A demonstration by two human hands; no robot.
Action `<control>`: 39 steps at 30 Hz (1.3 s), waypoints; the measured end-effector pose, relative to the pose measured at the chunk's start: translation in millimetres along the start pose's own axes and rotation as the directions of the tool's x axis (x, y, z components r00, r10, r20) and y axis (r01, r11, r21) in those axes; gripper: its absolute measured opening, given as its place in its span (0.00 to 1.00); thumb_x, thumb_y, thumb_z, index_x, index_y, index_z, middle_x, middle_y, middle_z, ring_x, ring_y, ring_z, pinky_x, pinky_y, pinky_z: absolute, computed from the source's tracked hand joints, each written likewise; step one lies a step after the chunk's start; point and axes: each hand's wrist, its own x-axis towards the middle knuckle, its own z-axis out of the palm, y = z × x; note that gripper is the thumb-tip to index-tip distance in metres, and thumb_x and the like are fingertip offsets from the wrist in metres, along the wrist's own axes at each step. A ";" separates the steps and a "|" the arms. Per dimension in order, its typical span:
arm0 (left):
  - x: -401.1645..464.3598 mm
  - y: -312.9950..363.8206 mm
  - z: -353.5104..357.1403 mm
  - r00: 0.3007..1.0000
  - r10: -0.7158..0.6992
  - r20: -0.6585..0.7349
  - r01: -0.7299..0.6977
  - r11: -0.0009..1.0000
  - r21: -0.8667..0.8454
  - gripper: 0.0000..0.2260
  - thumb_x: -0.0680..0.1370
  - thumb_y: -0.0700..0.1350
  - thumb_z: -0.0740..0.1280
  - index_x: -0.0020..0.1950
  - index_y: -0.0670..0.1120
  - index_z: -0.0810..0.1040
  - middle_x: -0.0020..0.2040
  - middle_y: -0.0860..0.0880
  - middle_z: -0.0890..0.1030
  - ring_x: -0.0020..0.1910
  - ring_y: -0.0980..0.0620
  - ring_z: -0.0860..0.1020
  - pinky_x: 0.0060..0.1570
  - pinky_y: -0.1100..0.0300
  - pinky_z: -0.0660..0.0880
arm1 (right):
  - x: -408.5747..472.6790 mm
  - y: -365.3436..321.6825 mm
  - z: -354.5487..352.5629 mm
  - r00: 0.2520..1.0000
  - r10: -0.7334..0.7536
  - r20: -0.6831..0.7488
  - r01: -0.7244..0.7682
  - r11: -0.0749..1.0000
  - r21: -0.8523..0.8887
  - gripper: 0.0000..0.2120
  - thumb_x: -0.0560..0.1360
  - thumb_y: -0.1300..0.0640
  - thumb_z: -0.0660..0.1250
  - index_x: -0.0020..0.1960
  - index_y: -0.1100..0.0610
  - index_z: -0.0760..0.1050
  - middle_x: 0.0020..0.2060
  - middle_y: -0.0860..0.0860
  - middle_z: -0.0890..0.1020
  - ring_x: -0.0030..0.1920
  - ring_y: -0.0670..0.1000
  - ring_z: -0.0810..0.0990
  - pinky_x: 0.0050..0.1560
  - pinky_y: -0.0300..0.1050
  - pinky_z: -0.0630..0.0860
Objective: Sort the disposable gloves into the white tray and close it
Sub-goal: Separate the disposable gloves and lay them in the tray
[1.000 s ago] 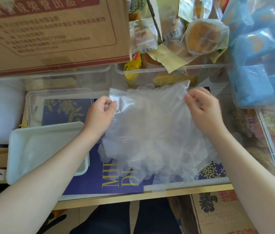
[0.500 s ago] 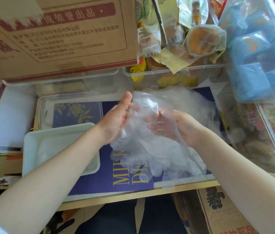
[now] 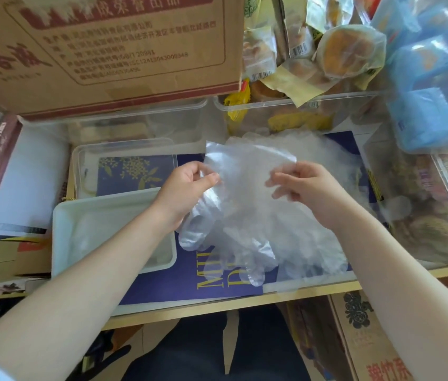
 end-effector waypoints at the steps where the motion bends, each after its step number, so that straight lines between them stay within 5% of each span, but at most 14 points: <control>1: -0.5 0.2 0.2 1.000 -0.007 0.000 0.007 1.000 -0.030 0.04 0.76 0.42 0.67 0.42 0.46 0.75 0.36 0.46 0.73 0.29 0.55 0.68 0.31 0.64 0.66 | 0.5 3.3 5.6 1.000 0.005 -0.008 -0.005 1.000 0.003 0.05 0.77 0.62 0.64 0.43 0.57 0.75 0.34 0.50 0.82 0.26 0.44 0.77 0.31 0.38 0.65; 4: 0.0 -1.7 0.4 1.000 -0.008 0.021 0.009 0.998 -0.055 0.05 0.74 0.41 0.70 0.41 0.48 0.75 0.37 0.44 0.68 0.28 0.53 0.65 0.27 0.65 0.64 | 2.9 20.9 19.4 0.995 0.082 -0.052 -0.074 0.988 0.133 0.10 0.78 0.64 0.62 0.39 0.56 0.73 0.28 0.49 0.78 0.23 0.43 0.70 0.28 0.37 0.64; 9: -2.3 -5.8 0.8 0.995 0.035 0.095 -0.027 0.997 -0.076 0.08 0.76 0.39 0.67 0.39 0.50 0.78 0.41 0.41 0.77 0.37 0.47 0.67 0.39 0.57 0.64 | -3.1 42.3 27.1 0.981 0.191 -0.037 -0.136 0.809 0.572 0.11 0.78 0.66 0.59 0.38 0.58 0.71 0.28 0.51 0.75 0.28 0.46 0.68 0.29 0.34 0.69; 11: -2.3 -5.4 1.4 0.994 0.049 0.094 -0.045 0.998 -0.047 0.07 0.77 0.37 0.65 0.42 0.48 0.77 0.39 0.48 0.83 0.39 0.48 0.73 0.44 0.59 0.69 | -2.1 44.2 24.7 0.981 0.186 -0.059 -0.129 0.847 0.516 0.09 0.77 0.66 0.61 0.39 0.57 0.72 0.30 0.50 0.76 0.30 0.46 0.71 0.28 0.34 0.69; 15: -5.6 2.4 2.6 0.973 0.137 0.185 -0.134 0.991 -0.026 0.05 0.78 0.36 0.62 0.46 0.45 0.76 0.37 0.55 0.84 0.44 0.59 0.79 0.51 0.68 0.71 | 0.4 43.0 16.3 0.997 0.054 -0.047 -0.031 0.916 0.399 0.03 0.72 0.59 0.69 0.44 0.56 0.75 0.39 0.51 0.78 0.42 0.50 0.76 0.46 0.43 0.71; 20: -6.4 15.2 -5.7 0.914 0.213 0.346 -0.176 0.975 -0.134 0.06 0.74 0.44 0.63 0.42 0.47 0.79 0.37 0.56 0.83 0.40 0.61 0.79 0.47 0.69 0.71 | 5.8 31.4 4.5 0.980 0.001 0.197 -0.101 0.861 0.499 0.21 0.67 0.47 0.70 0.55 0.57 0.74 0.36 0.45 0.83 0.37 0.42 0.81 0.40 0.34 0.76; 21: -5.4 17.5 -7.0 0.904 0.212 0.370 -0.171 0.975 -0.141 0.07 0.73 0.45 0.63 0.40 0.50 0.81 0.37 0.57 0.82 0.39 0.61 0.78 0.46 0.69 0.71 | 5.4 27.2 2.7 0.964 0.001 0.265 -0.136 0.861 0.490 0.23 0.63 0.44 0.74 0.52 0.56 0.78 0.36 0.46 0.83 0.37 0.43 0.81 0.41 0.34 0.76; 23: -3.8 20.4 -7.0 0.901 0.202 0.384 -0.152 0.976 -0.156 0.07 0.73 0.44 0.63 0.41 0.50 0.81 0.37 0.57 0.82 0.39 0.61 0.78 0.45 0.69 0.72 | 5.6 22.1 0.8 0.940 -0.041 0.340 -0.131 0.875 0.467 0.10 0.65 0.49 0.72 0.40 0.55 0.83 0.36 0.48 0.83 0.38 0.45 0.82 0.43 0.36 0.78; 26: 0.1 20.3 -7.2 0.931 0.132 0.339 -0.106 0.990 -0.094 0.10 0.74 0.49 0.62 0.50 0.46 0.77 0.43 0.55 0.83 0.44 0.60 0.80 0.49 0.67 0.72 | 6.4 12.2 -0.7 0.958 -0.009 0.288 -0.128 0.881 0.456 0.06 0.68 0.59 0.66 0.34 0.57 0.80 0.31 0.49 0.80 0.34 0.45 0.80 0.39 0.35 0.77; 30: 4.7 17.8 -16.2 0.934 0.006 0.356 -0.073 0.982 0.176 0.25 0.69 0.70 0.62 0.52 0.51 0.76 0.48 0.58 0.82 0.48 0.62 0.78 0.52 0.65 0.71 | 9.3 10.1 -3.6 0.995 0.045 0.089 -0.069 0.958 0.279 0.03 0.73 0.61 0.68 0.40 0.58 0.78 0.31 0.48 0.80 0.33 0.46 0.77 0.35 0.34 0.72; 34: 11.1 11.8 -17.9 0.940 0.015 0.340 -0.163 0.896 0.413 0.09 0.73 0.51 0.70 0.50 0.49 0.76 0.44 0.53 0.83 0.42 0.59 0.79 0.48 0.56 0.75 | 8.5 8.7 -2.5 0.997 0.054 0.053 -0.066 0.962 0.267 0.03 0.74 0.63 0.67 0.44 0.60 0.79 0.36 0.52 0.82 0.37 0.49 0.80 0.38 0.37 0.77; 36: 10.5 13.3 -17.5 0.931 0.025 0.364 -0.157 0.928 0.337 0.04 0.75 0.45 0.68 0.46 0.46 0.75 0.38 0.52 0.82 0.35 0.59 0.78 0.40 0.58 0.75 | 6.3 7.3 -2.9 0.993 0.028 0.114 -0.063 0.944 0.324 0.05 0.75 0.64 0.64 0.47 0.62 0.79 0.39 0.53 0.83 0.40 0.52 0.82 0.44 0.42 0.79; 39: 8.9 18.8 -19.7 0.917 0.017 0.398 -0.089 0.983 0.162 0.06 0.78 0.35 0.63 0.44 0.45 0.74 0.32 0.54 0.81 0.29 0.60 0.77 0.34 0.68 0.73 | -0.9 3.3 -6.9 0.963 0.081 0.255 -0.171 0.920 0.351 0.07 0.76 0.63 0.62 0.46 0.62 0.78 0.40 0.55 0.85 0.38 0.50 0.84 0.40 0.41 0.81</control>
